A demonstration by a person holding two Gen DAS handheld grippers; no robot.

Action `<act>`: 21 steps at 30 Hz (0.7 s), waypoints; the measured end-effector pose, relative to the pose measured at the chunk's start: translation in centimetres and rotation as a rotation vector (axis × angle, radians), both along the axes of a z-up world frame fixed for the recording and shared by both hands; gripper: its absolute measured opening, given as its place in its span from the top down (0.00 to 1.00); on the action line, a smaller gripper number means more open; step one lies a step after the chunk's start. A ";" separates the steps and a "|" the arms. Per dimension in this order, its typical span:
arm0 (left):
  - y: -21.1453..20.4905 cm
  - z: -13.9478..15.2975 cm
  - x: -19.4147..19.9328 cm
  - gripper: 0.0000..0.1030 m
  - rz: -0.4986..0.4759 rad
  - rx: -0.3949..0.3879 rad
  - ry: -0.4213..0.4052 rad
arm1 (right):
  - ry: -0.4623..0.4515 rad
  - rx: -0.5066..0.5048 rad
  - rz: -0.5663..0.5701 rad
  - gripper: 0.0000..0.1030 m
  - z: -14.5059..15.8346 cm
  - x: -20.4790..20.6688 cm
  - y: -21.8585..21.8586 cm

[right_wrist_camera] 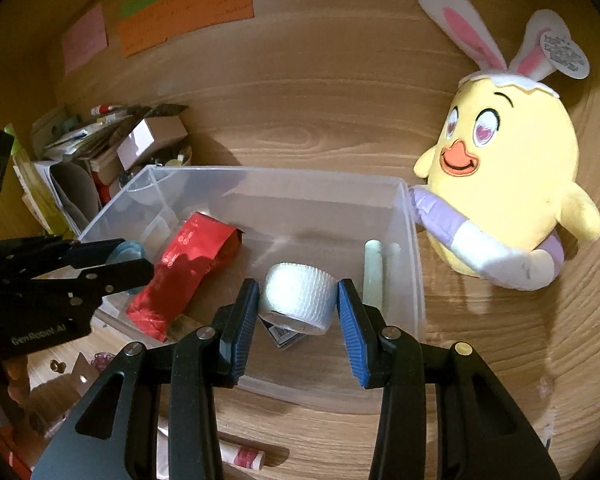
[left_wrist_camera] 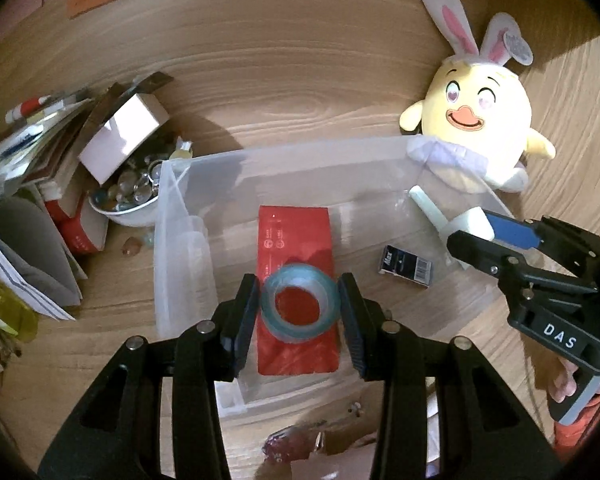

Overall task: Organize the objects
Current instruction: 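Lower both tape rolls into the bin and open both grippers, then move the left gripper to the small green box while the right approaches the pink tube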

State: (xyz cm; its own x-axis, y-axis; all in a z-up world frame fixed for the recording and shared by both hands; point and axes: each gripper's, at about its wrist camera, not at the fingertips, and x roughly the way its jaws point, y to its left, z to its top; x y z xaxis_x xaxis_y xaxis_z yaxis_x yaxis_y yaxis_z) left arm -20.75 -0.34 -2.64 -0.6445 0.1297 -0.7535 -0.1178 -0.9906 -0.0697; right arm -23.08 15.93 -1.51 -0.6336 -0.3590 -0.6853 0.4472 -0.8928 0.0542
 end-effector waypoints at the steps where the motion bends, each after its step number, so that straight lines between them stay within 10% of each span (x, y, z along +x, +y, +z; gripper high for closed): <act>1: 0.0 0.0 -0.1 0.62 0.000 -0.001 -0.001 | -0.001 0.001 0.002 0.64 0.0 0.0 -0.1; 10: -0.4 0.9 0.4 0.57 0.004 0.040 -0.004 | -0.004 0.007 0.012 0.63 0.2 0.3 -0.2; 21: -3.3 4.3 4.6 0.22 0.056 0.066 0.095 | 0.073 -0.023 0.033 0.43 2.8 3.7 0.1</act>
State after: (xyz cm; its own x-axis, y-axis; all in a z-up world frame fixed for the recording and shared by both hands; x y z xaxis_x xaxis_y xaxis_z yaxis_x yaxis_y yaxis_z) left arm -16.18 -3.60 1.69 -0.7201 0.1390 -0.6798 -0.0719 -0.9894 -0.1261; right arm -19.38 16.00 1.29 -0.6693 -0.3955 -0.6291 0.4795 -0.8766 0.0409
